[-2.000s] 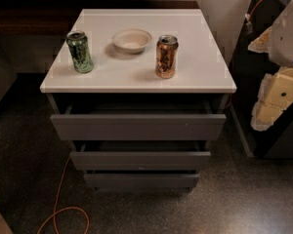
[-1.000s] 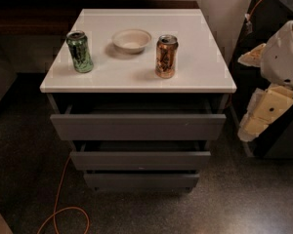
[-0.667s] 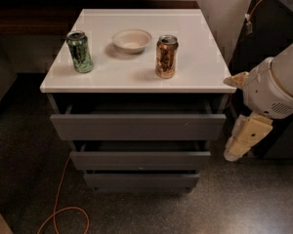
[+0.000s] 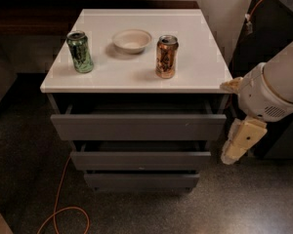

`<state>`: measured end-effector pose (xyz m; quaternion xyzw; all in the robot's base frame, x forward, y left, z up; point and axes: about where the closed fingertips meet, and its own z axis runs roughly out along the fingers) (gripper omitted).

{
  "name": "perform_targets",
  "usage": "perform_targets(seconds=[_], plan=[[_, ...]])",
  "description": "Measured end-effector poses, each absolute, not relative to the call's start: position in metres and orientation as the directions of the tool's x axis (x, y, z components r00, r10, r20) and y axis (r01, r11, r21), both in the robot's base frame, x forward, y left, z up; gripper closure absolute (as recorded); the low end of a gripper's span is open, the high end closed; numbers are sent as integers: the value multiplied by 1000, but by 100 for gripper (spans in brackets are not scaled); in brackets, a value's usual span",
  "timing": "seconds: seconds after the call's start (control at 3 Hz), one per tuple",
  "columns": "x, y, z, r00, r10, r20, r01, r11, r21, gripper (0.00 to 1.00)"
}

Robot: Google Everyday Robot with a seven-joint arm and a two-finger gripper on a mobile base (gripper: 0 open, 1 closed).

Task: Place orange can into bottom drawer

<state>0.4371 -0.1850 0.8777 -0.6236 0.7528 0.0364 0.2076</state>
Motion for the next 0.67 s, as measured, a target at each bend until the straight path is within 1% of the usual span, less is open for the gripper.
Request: perform_targets(seconds=[0.67], plan=[[441, -152, 788, -68, -937, -343, -978, 131, -164, 0]])
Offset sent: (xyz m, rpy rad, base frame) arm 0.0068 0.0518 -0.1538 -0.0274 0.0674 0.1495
